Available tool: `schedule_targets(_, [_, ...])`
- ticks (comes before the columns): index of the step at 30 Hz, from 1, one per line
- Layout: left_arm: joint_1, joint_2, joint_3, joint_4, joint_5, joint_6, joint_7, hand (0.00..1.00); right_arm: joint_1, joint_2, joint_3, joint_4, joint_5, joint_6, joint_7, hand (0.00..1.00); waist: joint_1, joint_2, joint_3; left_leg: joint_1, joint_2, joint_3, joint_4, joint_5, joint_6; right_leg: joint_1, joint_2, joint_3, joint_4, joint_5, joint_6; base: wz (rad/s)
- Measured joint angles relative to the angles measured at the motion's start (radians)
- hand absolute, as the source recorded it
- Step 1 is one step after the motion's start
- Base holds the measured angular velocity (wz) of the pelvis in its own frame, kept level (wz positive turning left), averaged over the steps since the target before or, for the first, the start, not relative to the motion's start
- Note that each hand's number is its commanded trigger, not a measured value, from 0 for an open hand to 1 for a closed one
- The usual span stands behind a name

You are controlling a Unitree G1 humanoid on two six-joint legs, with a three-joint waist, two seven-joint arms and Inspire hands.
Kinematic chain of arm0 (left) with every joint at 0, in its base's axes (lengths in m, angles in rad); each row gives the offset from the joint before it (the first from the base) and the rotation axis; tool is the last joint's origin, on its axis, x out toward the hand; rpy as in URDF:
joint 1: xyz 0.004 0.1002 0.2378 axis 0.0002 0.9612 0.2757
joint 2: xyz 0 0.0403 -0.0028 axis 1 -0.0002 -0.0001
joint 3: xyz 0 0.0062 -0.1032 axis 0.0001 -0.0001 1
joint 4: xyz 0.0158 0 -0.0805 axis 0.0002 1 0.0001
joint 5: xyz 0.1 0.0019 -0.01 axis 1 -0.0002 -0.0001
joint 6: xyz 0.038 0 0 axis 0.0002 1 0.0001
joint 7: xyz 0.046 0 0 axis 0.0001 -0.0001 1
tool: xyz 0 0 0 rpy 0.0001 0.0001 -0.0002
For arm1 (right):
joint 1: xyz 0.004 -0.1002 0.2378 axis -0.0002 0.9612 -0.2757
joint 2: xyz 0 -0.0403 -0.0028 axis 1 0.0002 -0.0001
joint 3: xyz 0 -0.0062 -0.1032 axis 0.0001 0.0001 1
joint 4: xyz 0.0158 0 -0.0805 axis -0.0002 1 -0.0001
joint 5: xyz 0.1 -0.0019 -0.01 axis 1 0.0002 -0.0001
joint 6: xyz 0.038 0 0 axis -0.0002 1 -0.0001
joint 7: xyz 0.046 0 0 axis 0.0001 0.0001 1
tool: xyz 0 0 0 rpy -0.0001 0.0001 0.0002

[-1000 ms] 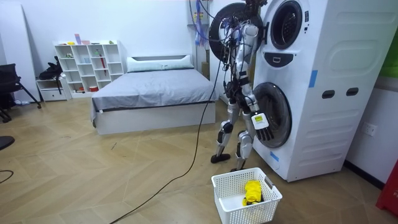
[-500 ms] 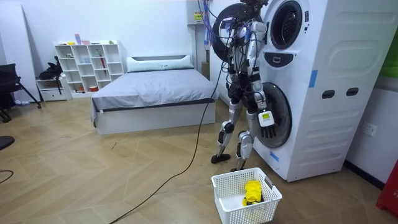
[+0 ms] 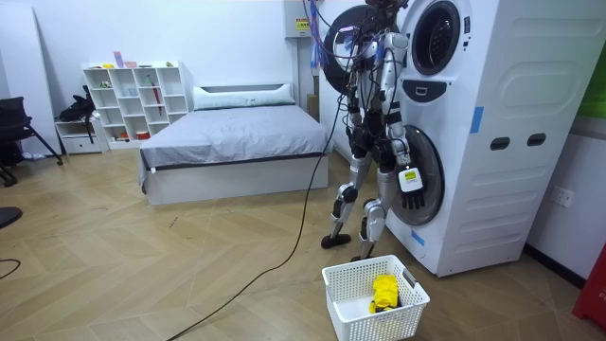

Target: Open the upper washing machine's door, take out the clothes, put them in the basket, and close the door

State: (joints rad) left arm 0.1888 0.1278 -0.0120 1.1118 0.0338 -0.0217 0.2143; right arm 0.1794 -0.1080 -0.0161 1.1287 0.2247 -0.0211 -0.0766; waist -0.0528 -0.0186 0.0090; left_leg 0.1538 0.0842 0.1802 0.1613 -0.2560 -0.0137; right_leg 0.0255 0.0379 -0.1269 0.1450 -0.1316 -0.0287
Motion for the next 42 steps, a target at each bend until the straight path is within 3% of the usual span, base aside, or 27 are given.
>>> schedule_targets(5, [0.004, 0.018, 0.036, -0.03, 0.028, 0.003, 0.001, 0.0, 0.007, 0.002, 0.026, -0.003, -0.033, 0.002, 0.021, 0.0, 0.013, -0.021, 0.0038, -0.024, 0.015, 0.011, 0.1, -0.015, -0.025, -0.01, 0.0, -0.007, 0.037, -0.026, -0.018, -0.03])
schedule_targets(6, [0.005, 0.022, 0.055, -0.045, 0.043, 0.002, 0.001, 0.0, 0.008, 0.002, 0.026, -0.005, -0.055, 0.003, 0.029, 0.0, 0.024, -0.027, 0.0027, -0.052, 0.028, 0.01, 0.184, -0.028, -0.043, -0.018, 0.003, -0.014, 0.071, -0.038, -0.032, -0.4])
schedule_targets(8, [0.018, 0.027, 0.074, -0.071, 0.051, 0.002, 0.0, 0.0, -0.005, -0.005, 0.032, -0.006, -0.078, 0.013, 0.032, 0.0, 0.044, -0.028, 0.0019, -0.11, 0.049, -0.003, 0.338, -0.029, -0.046, -0.022, 0.008, -0.041, 0.103, -0.044, -0.046, -0.59])
schedule_targets(9, [0.02, 0.02, 0.089, -0.084, 0.068, 0.002, -0.005, 0.0, -0.018, -0.014, 0.033, -0.007, -0.107, 0.014, 0.033, 0.0, 0.054, -0.014, 0.0022, -0.166, 0.069, -0.031, 0.451, -0.029, -0.045, -0.018, 0.018, -0.041, 0.106, -0.049, -0.058, -0.52])
schedule_targets(10, [0.015, 0.013, 0.091, -0.095, 0.073, 0.003, -0.008, 0.0, -0.036, -0.023, 0.031, -0.006, -0.139, 0.014, 0.034, 0.0, 0.048, -0.003, 0.0028, -0.216, 0.085, -0.075, 0.551, -0.019, -0.043, -0.018, 0.035, -0.046, 0.108, -0.049, -0.071, -0.36])
schedule_targets(12, [-0.004, 0.013, 0.086, -0.117, 0.092, 0.008, -0.01, 0.0, -0.04, -0.025, 0.031, -0.005, -0.158, 0.009, 0.032, 0.0, 0.026, -0.001, 0.0037, -0.256, 0.091, -0.103, 0.623, 0.022, -0.043, -0.021, 0.04, -0.063, 0.109, -0.047, -0.083, 0.11])
schedule_targets(14, [-0.024, 0.013, 0.085, -0.146, 0.099, 0.015, -0.023, 0.0, -0.041, -0.037, 0.031, 0.0, -0.163, -0.002, 0.032, 0.0, 0.012, -0.004, 0.0139, -0.285, 0.107, -0.102, 0.718, 0.042, -0.044, -0.037, 0.044, -0.079, 0.119, -0.056, -0.108, -0.03])
schedule_targets(15, [-0.039, 0.004, 0.089, -0.142, 0.092, 0.046, -0.028, 0.0, -0.046, -0.049, 0.029, -0.001, -0.168, -0.004, 0.031, 0.0, 0.007, 0.015, 0.0118, -0.287, 0.12, -0.102, 0.829, 0.041, -0.047, -0.048, 0.05, -0.088, 0.142, -0.065, -0.12, -0.1])
schedule_targets(16, [-0.047, 0.006, 0.084, -0.129, 0.077, 0.06, -0.033, 0.0, -0.053, -0.056, 0.023, -0.001, -0.173, -0.006, 0.023, 0.0, -0.014, 0.026, 0.0067, -0.269, 0.111, -0.103, 0.892, 0.039, -0.05, -0.057, 0.051, -0.109, 0.148, -0.066, -0.121, 0.07])
schedule_targets(17, [-0.053, 0.009, 0.083, -0.128, 0.071, 0.062, -0.036, 0.0, -0.053, -0.06, 0.022, 0.001, -0.174, -0.009, 0.021, 0.0, -0.032, 0.032, 0.0071, -0.256, 0.108, -0.106, 0.905, 0.039, -0.051, -0.063, 0.05, -0.13, 0.15, -0.065, -0.122, 0.54])
schedule_targets(20, [-0.123, 0.015, 0.063, -0.131, 0.045, 0.067, -0.052, 0.0, -0.047, -0.067, -0.017, 0.022, -0.185, -0.011, 0.014, 0.0, -0.072, 0.062, 0.0086, -0.139, 0.099, -0.136, 0.767, 0.013, -0.088, -0.127, 0.048, -0.204, 0.192, -0.063, -0.126, 0.73])
schedule_targets(21, [-0.149, 0.018, 0.042, -0.132, 0.043, 0.067, -0.048, 0.0, -0.054, -0.067, -0.018, 0.046, -0.187, -0.011, 0.015, 0.0, -0.086, 0.069, 0.0096, -0.067, 0.096, -0.147, 0.634, -0.005, -0.107, -0.159, 0.042, -0.227, 0.219, -0.063, -0.127, 0.56])
schedule_targets(22, [-0.173, 0.021, 0.026, -0.132, 0.041, 0.064, -0.043, 0.0, -0.062, -0.066, -0.022, 0.063, -0.186, -0.011, 0.016, 0.0, -0.089, 0.071, 0.012, 0.004, 0.094, -0.149, 0.484, -0.036, -0.11, -0.195, 0.035, -0.239, 0.245, -0.059, -0.125, 0.47])
schedule_targets(23, [-0.183, 0.02, 0.022, -0.132, 0.043, 0.06, -0.044, 0.0, -0.068, -0.066, -0.031, 0.068, -0.186, -0.011, 0.016, 0.0, -0.087, 0.071, 0.0122, 0.035, 0.093, -0.149, 0.413, -0.07, -0.109, -0.215, 0.031, -0.238, 0.257, -0.053, -0.124, 0.24])
schedule_targets(24, [-0.202, 0.019, 0.005, -0.132, 0.045, 0.054, -0.046, 0.0, -0.079, -0.065, -0.053, 0.071, -0.188, -0.011, 0.015, 0.0, -0.086, 0.075, 0.0137, 0.078, 0.085, -0.153, 0.268, -0.123, -0.099, -0.251, 0.025, -0.238, 0.265, -0.03, -0.121, 0.1])
schedule_targets(26, [-0.226, 0.008, -0.026, -0.132, 0.043, 0.05, -0.051, 0.0, -0.087, -0.063, -0.064, 0.064, -0.186, -0.013, 0.014, 0.0, -0.087, 0.075, 0.0131, 0.111, 0.06, -0.15, 0.107, -0.147, -0.076, -0.298, 0.003, -0.236, 0.264, 0.019, -0.11, 0.05])
schedule_targets(27, [-0.236, -0.002, -0.043, -0.131, 0.036, 0.049, -0.051, 0.0, -0.088, -0.061, -0.063, 0.057, -0.186, -0.01, 0.014, 0.0, -0.084, 0.071, 0.0115, 0.112, 0.032, -0.136, 0.048, -0.145, -0.053, -0.322, -0.016, -0.229, 0.251, 0.062, -0.098, 0.0])
schedule_targets(28, [-0.239, -0.005, -0.065, -0.119, 0.034, 0.04, -0.052, 0.0, -0.086, -0.057, -0.054, 0.055, -0.186, -0.01, 0.015, 0.0, -0.081, 0.06, 0.0137, 0.099, 0.001, -0.121, 0.021, -0.129, -0.005, -0.325, -0.03, -0.209, 0.206, 0.126, -0.086, -0.07])
schedule_targets(29, [-0.239, -0.005, -0.071, -0.106, 0.031, 0.035, -0.052, 0.0, -0.082, -0.056, -0.046, 0.054, -0.184, -0.009, 0.015, 0.0, -0.08, 0.049, 0.01, 0.089, -0.018, -0.11, 0.018, -0.118, 0.013, -0.323, -0.039, -0.194, 0.175, 0.161, -0.079, -0.15])
schedule_targets(30, [-0.235, -0.005, -0.073, -0.079, 0.013, 0.033, -0.053, 0.0, -0.078, -0.054, -0.039, 0.05, -0.176, -0.009, 0.015, 0.0, -0.078, 0.034, 0.0033, 0.064, -0.05, -0.085, 0.024, -0.103, 0.038, -0.315, -0.047, -0.144, 0.111, 0.229, -0.053, 0.0])
schedule_targets(31, [-0.228, -0.003, -0.076, -0.055, 0.005, 0.036, -0.053, 0.0, -0.058, -0.054, -0.041, 0.047, -0.159, -0.008, 0.014, 0.0, -0.09, 0.028, 0.001, 0.042, -0.064, -0.037, 0.039, -0.099, 0.059, -0.31, -0.065, -0.102, 0.116, 0.242, -0.022, 0.16])
schedule_targets(32, [-0.22, -0.003, -0.08, -0.051, -0.002, 0.037, -0.053, 0.0, -0.042, -0.054, -0.043, 0.045, -0.147, -0.005, 0.013, 0.0, -0.093, 0.027, 0.0009, 0.034, -0.065, -0.01, 0.051, -0.097, 0.062, -0.31, -0.076, -0.091, 0.161, 0.213, -0.006, 0.46])
schedule_targets(33, [-0.205, -0.003, -0.087, -0.05, -0.003, 0.037, -0.053, 0.0, -0.015, -0.055, -0.046, 0.045, -0.129, 0.012, 0.007, 0.0, -0.091, 0.025, 0.0018, 0.029, -0.06, 0.025, 0.059, -0.091, 0.066, -0.307, -0.098, -0.079, 0.293, 0.134, 0.023, 0.45])
schedule_targets(34, [-0.187, -0.002, -0.089, -0.05, -0.003, 0.037, -0.052, 0.0, -0.002, -0.058, -0.046, 0.045, -0.114, 0.026, 0.006, 0.0, -0.085, 0.023, 0.0023, 0.024, -0.061, 0.044, 0.058, -0.077, 0.072, -0.292, -0.122, -0.071, 0.406, 0.068, 0.035, 0.34])
schedule_targets(36, [-0.155, -0.003, -0.088, -0.043, -0.021, 0.034, -0.051, 0.0, 0.001, -0.066, -0.048, 0.04, -0.103, 0.025, 0.005, 0.0, -0.074, 0.03, 0.0015, 0.017, -0.062, 0.061, 0.059, -0.062, 0.081, -0.236, -0.142, -0.068, 0.493, 0.002, 0.052, -0.11])
schedule_targets(40, [-0.123, 0.007, -0.075, -0.043, -0.085, 0.033, -0.05, 0.0, -0.003, -0.057, -0.047, 0.021, -0.078, -0.008, 0.012, 0.0, -0.075, 0.022, -0.0052, -0.005, -0.065, 0.073, 0.058, -0.04, 0.082, -0.045, -0.16, -0.06, 0.417, -0.083, 0.073, -0.17])
schedule_targets(42, [-0.125, 0.008, -0.035, -0.041, -0.154, 0.012, -0.048, 0.0, -0.003, -0.054, -0.046, 0.023, -0.067, -0.023, 0.02, 0.0, -0.053, 0.004, -0.0073, -0.006, -0.075, 0.097, 0.035, -0.018, 0.071, 0.016, -0.138, -0.052, 0.241, -0.094, 0.084, -0.49])
